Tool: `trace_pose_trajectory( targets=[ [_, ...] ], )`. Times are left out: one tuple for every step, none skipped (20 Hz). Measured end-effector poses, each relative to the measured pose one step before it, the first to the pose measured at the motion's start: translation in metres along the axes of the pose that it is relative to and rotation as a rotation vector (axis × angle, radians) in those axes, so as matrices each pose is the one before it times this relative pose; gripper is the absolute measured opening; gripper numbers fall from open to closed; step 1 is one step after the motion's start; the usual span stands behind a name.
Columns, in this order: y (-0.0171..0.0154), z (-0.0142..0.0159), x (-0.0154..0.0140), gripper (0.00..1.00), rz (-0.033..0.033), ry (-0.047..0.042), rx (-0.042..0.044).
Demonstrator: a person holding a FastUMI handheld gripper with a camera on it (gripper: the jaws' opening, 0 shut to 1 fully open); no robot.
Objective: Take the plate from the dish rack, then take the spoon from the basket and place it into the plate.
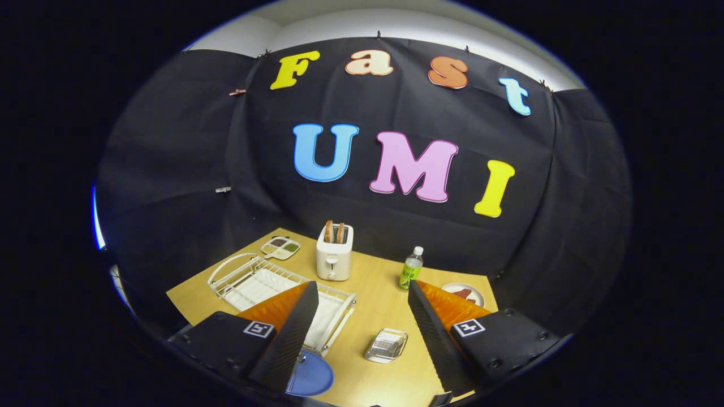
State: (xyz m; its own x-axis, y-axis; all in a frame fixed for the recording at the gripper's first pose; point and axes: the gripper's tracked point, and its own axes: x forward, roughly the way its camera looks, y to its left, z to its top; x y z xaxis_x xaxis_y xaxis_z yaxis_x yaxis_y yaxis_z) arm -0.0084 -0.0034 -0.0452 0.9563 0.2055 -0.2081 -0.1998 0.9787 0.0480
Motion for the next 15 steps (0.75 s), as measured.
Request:
trace_pose_trajectory(
  targets=[
    [-0.00520, 0.00651, -0.00378, 0.98, -0.01408, -0.01569, -0.00034],
    [-0.00210, 0.00428, -0.00323, 0.98, -0.01077, -0.01150, 0.00393],
    [-0.00177, 0.00184, -0.00192, 0.98, -0.00606, -0.00863, 0.00944],
    [-0.00027, -0.00108, -0.00077, 0.98, -0.00141, 0.00234, 0.00958],
    [0.00004, -0.00386, -0.00014, 0.98, 0.00249, 0.01139, 0.00756],
    [-0.00021, -0.00288, -0.00057, 0.98, -0.00010, 0.00861, 0.00183],
    [-0.00182, -0.00101, -0.00003, 0.98, -0.00422, 0.00454, -0.00131],
    [-0.00245, 0.00060, 0.00048, 0.98, -0.00717, -0.00190, 0.00185],
    [-0.00026, 0.00049, -0.00063, 0.98, -0.00055, -0.00152, 0.00479],
    [0.00012, -0.00038, 0.00002, 0.98, -0.00254, -0.00291, 0.00512],
    [-0.00137, 0.00167, -0.00010, 0.98, -0.00296, -0.00250, 0.00255],
    [-0.00108, 0.00042, 0.00031, 0.98, -0.00324, 0.00161, 0.00225],
    [-0.00033, -0.00028, 0.00087, 0.98, 0.00016, 0.00187, 0.00267],
    [0.00082, 0.00187, 0.00098, 0.98, 0.00180, 0.00095, 0.00367],
    [0.00040, 0.00080, 0.00082, 0.98, 0.00149, 0.00145, 0.00417]
  ],
)
